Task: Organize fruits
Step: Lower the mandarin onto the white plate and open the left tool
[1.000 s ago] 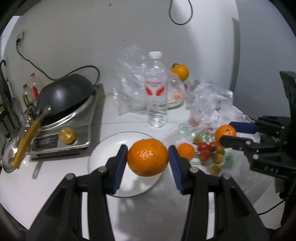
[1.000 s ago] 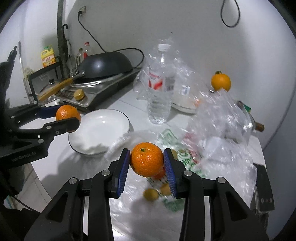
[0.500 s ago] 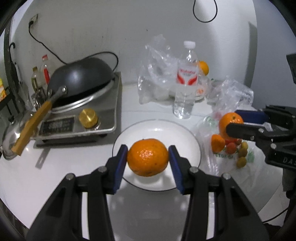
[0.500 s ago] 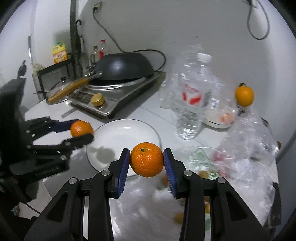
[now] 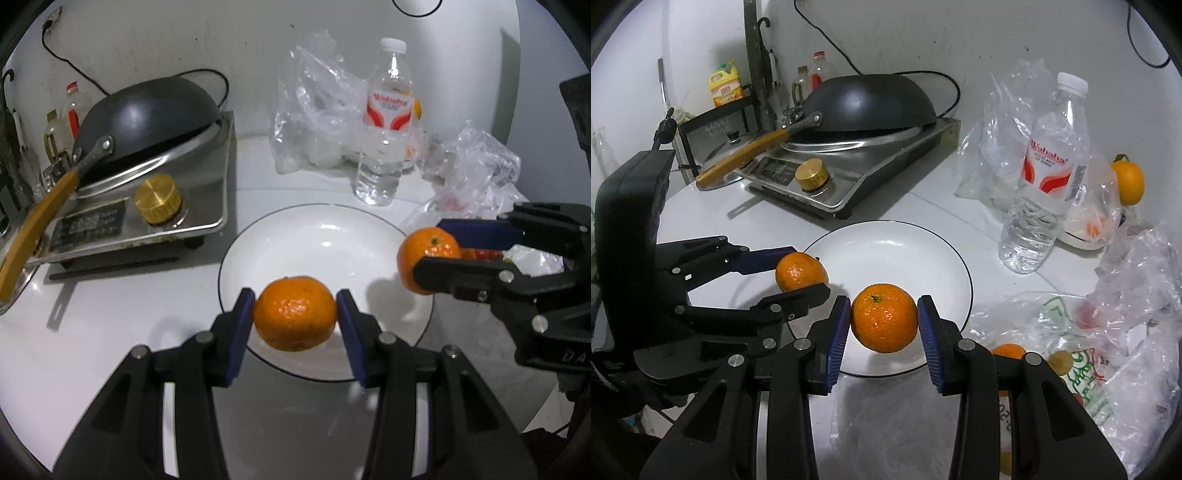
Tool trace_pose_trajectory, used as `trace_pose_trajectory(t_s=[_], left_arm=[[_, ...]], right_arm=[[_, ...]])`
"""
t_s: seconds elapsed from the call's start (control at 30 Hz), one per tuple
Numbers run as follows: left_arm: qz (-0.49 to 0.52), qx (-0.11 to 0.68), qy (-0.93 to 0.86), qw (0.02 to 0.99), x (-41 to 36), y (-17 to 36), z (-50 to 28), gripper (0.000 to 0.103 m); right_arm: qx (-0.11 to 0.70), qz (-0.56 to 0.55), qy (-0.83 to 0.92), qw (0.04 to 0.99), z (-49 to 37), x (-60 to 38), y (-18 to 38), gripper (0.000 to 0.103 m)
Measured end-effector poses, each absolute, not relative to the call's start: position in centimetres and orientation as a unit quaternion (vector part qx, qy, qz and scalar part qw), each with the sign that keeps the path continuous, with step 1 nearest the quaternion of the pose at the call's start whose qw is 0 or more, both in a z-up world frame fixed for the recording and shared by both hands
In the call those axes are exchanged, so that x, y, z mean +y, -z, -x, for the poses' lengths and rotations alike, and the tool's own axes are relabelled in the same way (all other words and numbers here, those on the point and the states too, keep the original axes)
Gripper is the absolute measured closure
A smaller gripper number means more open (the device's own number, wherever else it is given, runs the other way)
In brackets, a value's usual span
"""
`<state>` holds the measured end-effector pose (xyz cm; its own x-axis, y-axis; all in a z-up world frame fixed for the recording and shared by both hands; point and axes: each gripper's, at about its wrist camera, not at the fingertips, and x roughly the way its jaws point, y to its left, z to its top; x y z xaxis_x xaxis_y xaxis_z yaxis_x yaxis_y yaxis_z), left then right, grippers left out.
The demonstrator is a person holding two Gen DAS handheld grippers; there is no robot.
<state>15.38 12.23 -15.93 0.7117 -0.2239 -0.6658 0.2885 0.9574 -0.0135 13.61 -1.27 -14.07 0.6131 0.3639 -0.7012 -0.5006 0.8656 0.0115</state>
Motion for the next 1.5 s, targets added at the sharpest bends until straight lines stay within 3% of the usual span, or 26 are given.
trace_pose_trajectory(t_s=[0.87,1.37,1.5], left_arm=[[-0.038,0.373,0.141,0.916,12.6,16.4,-16.7,0.056],[-0.022,0.356,0.053,0.933,13.3,14.9,-13.8,0.055],[-0.015,0.356,0.033,0.934,12.8,15.0,-13.6,0.051]], right_arm=[[0.399,0.081,-0.268,0.873,-15.7,-0.3,16.9,0.063],[0.394,0.086,-0.307,0.862,-15.3,-0.7,17.6,0.063],[0.392,0.073,-0.311,0.863,-15.5,-1.9,17.4,0.063]])
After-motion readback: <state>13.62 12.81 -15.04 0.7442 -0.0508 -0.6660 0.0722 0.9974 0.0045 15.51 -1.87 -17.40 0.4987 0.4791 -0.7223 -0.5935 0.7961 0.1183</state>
